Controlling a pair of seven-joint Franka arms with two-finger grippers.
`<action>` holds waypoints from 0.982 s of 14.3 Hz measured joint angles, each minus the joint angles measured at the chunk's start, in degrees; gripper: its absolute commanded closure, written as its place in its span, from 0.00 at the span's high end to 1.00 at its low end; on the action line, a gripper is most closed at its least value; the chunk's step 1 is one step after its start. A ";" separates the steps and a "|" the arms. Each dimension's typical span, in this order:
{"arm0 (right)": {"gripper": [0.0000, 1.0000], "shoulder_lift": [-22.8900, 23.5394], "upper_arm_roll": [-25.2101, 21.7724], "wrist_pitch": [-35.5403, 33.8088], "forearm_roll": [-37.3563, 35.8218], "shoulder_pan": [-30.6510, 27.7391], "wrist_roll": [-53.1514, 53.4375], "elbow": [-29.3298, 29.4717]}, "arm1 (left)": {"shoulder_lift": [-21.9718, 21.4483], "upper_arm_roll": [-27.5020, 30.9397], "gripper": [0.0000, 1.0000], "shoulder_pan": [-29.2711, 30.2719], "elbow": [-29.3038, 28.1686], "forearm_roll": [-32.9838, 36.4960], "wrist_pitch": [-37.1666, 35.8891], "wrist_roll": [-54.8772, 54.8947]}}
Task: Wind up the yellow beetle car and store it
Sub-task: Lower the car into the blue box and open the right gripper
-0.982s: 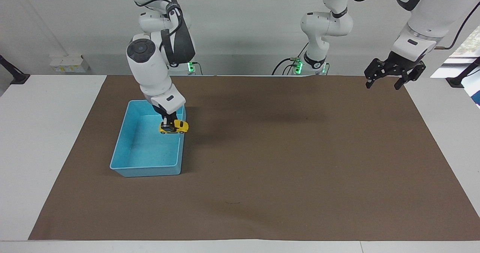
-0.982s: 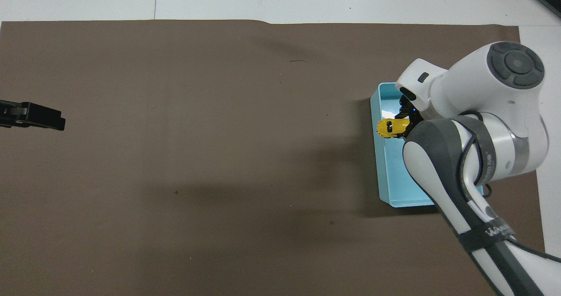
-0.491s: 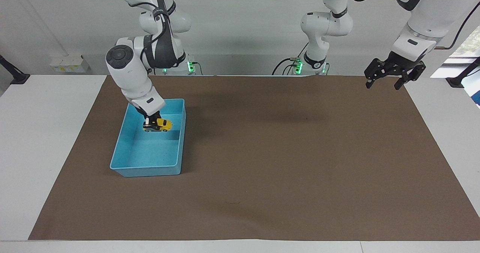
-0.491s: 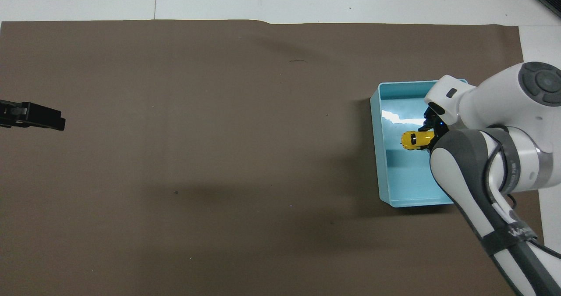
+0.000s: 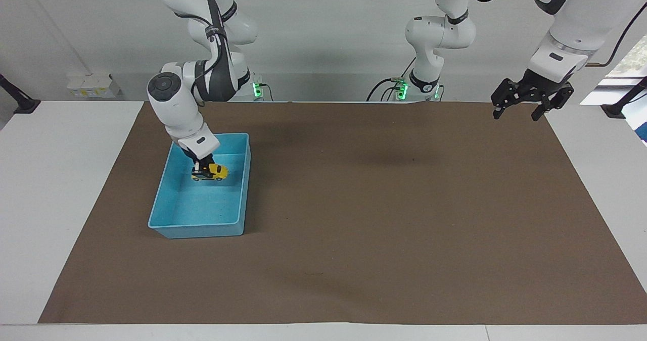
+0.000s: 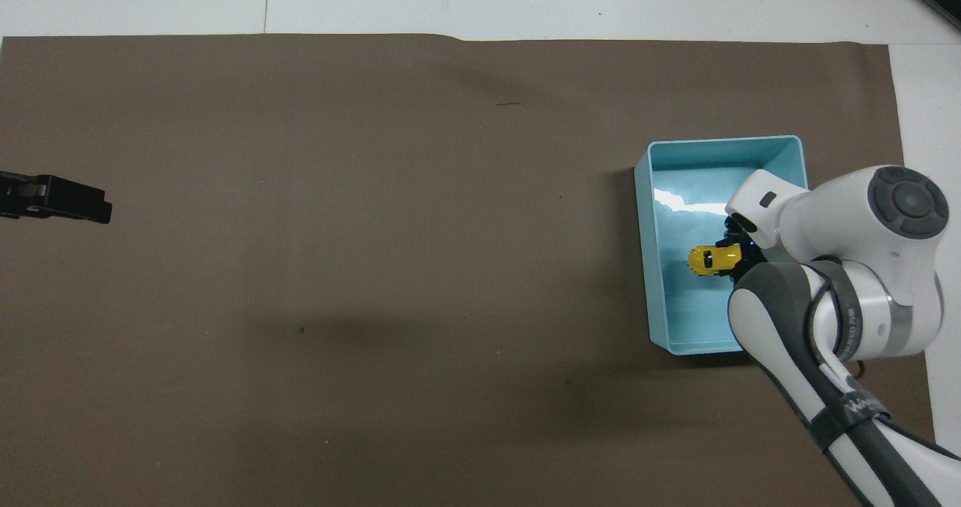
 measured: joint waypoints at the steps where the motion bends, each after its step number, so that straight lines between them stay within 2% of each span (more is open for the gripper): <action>1: 0.20 0.01 0.00 1.42 -0.01 0.00 0.00 -1.05 | 0.00 0.00 1.00 0.00 0.00 0.00 0.00 0.00; 5: 0.20 0.03 0.00 4.33 -0.94 -0.16 0.00 -3.36 | 0.00 0.00 1.00 0.00 0.00 0.00 0.00 0.00; 11: 0.21 0.78 0.00 5.52 -1.54 -0.44 0.00 -3.85 | 0.00 0.00 1.00 0.00 0.00 0.00 0.00 0.00; 12: 0.27 0.83 0.00 5.56 -1.90 -0.61 0.00 -3.85 | 0.00 0.00 1.00 0.00 0.00 0.00 0.00 0.00; 13: 0.52 0.83 0.00 5.57 -2.03 -0.79 0.00 -3.85 | 0.00 0.00 1.00 0.00 0.00 0.00 0.00 0.00; 14: 0.92 0.83 0.00 5.57 -2.06 -0.93 0.00 -3.86 | 0.00 0.00 1.00 0.00 0.00 0.00 0.00 0.00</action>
